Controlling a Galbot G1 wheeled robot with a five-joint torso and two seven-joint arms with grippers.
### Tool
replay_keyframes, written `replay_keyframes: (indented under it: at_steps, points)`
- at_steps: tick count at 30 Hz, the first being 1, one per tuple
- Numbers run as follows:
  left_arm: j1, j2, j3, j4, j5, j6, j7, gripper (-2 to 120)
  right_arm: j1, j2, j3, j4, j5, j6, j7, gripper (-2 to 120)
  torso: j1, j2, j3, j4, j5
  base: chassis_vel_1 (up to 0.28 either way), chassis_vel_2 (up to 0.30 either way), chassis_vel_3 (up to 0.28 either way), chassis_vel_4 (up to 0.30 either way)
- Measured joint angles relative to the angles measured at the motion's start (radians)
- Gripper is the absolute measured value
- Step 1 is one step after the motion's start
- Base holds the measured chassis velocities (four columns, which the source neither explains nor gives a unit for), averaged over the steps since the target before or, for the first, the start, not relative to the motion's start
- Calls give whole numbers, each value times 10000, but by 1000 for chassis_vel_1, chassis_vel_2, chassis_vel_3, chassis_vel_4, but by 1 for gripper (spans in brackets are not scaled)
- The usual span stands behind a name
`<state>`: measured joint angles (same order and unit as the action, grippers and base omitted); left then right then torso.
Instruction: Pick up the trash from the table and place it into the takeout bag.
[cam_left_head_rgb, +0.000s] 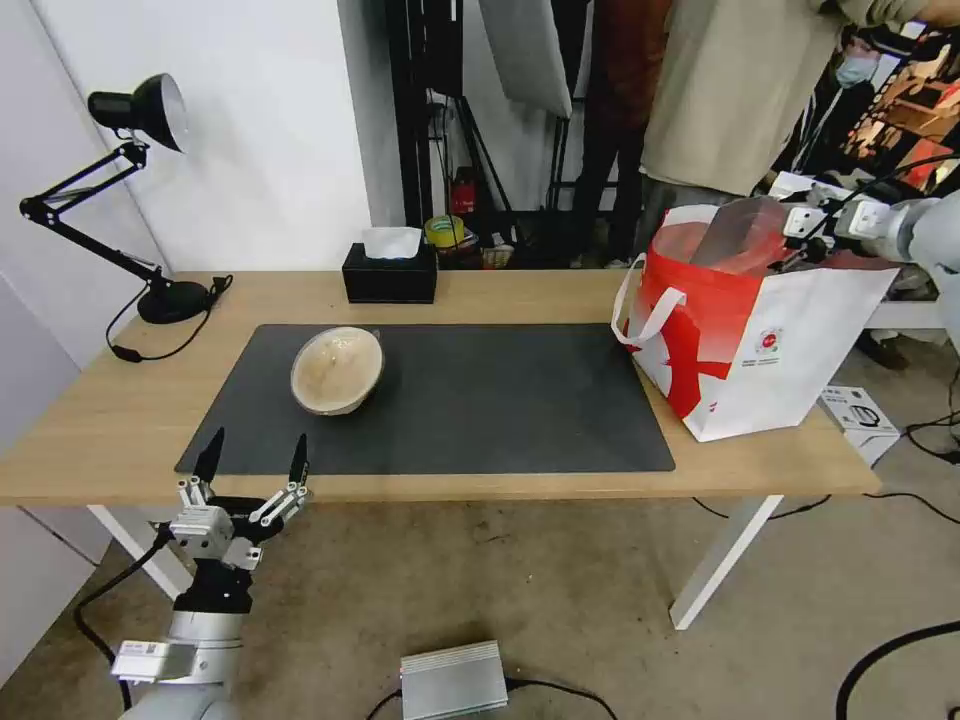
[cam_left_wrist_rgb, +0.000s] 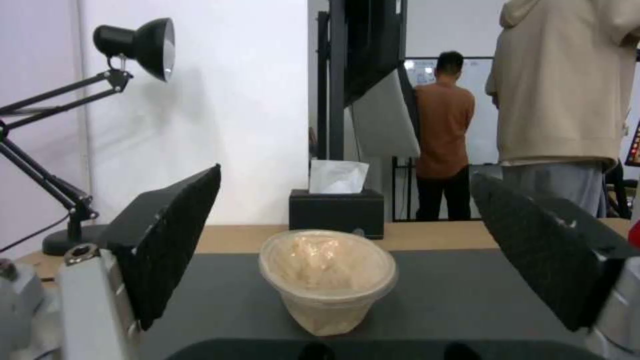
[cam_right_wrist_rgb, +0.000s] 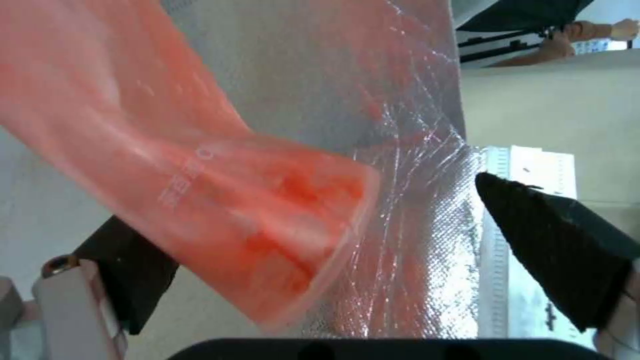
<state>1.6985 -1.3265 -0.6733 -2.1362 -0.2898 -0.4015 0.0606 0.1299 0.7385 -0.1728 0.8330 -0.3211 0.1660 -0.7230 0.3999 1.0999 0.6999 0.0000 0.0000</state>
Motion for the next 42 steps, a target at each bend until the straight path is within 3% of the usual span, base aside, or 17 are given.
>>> replay_keyframes:
  at_steps: [22, 42]
  points:
    - [15, 34, 19, -91, 40, 17, -1, 100, 128, -484, -243, 1543, 2631, -870, -540, 100, 0, 0, 1, 0, 0, 0, 0, 0, 0]
    - [-34, 248, 47, 28, 9, 67, -8, 100, 200, -812, 128, 1876, 2312, -913, -718, 100, 1, 0, 1, 0, 2, 0, 0, 0, 0]
